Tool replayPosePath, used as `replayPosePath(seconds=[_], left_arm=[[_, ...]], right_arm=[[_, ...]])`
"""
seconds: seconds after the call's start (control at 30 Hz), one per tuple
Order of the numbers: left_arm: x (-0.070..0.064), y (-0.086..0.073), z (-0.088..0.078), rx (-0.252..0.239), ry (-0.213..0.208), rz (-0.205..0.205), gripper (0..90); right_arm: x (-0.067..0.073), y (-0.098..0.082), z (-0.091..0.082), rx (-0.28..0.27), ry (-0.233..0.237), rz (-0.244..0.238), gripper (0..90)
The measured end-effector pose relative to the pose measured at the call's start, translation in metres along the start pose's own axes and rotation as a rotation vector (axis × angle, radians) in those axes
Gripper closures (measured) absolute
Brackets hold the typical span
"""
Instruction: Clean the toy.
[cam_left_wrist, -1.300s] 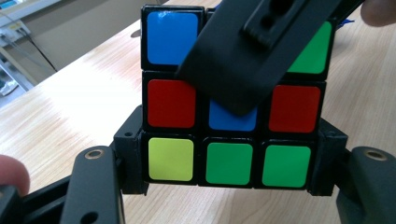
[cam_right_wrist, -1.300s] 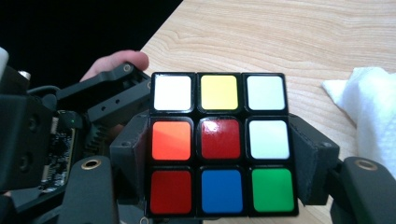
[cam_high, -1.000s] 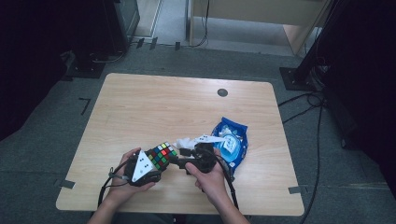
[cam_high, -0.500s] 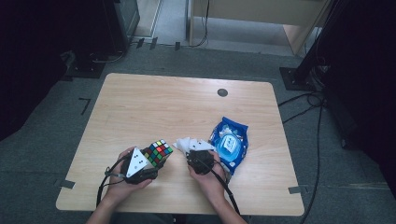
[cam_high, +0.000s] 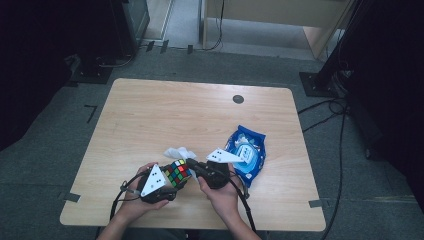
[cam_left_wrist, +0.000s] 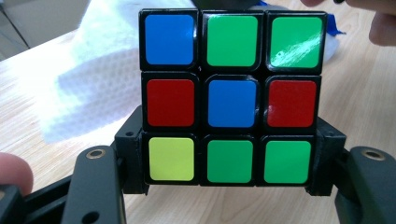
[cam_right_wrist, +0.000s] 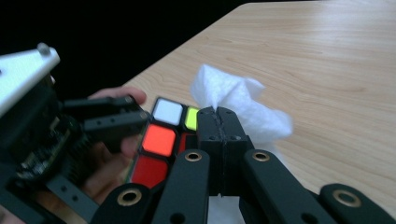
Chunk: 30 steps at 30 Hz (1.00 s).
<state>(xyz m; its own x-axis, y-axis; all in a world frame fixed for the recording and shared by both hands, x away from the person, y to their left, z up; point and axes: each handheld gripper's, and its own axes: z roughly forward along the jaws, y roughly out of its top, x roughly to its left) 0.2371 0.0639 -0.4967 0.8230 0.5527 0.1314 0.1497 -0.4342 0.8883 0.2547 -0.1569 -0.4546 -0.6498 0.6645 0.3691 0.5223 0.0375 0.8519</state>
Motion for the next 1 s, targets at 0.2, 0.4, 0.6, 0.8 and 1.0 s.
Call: replayPosePath(seconds=[0.2, 0.4, 0.6, 0.8, 1.0], left_arm=[[0.004, 0.000, -0.001, 0.004, 0.025, -0.023, 34.0], [0.014, 0.000, -0.010, -0.018, 0.041, -0.049, 34.0], [0.016, 0.002, -0.015, -0.048, 0.015, -0.063, 34.0], [0.005, 0.004, -0.006, -0.019, -0.002, -0.027, 34.0], [0.010, 0.003, -0.008, -0.024, 0.027, -0.049, 34.0]], right_arm=[[0.016, 0.004, -0.003, -0.003, 0.153, -0.002, 90.0], [0.021, 0.006, -0.005, 0.001, 0.150, -0.050, 90.0], [-0.005, 0.001, -0.008, 0.005, 0.008, 0.000, 90.0], [0.001, 0.002, -0.007, -0.012, 0.053, 0.012, 90.0], [0.021, 0.006, -0.008, -0.012, 0.164, -0.016, 90.0]])
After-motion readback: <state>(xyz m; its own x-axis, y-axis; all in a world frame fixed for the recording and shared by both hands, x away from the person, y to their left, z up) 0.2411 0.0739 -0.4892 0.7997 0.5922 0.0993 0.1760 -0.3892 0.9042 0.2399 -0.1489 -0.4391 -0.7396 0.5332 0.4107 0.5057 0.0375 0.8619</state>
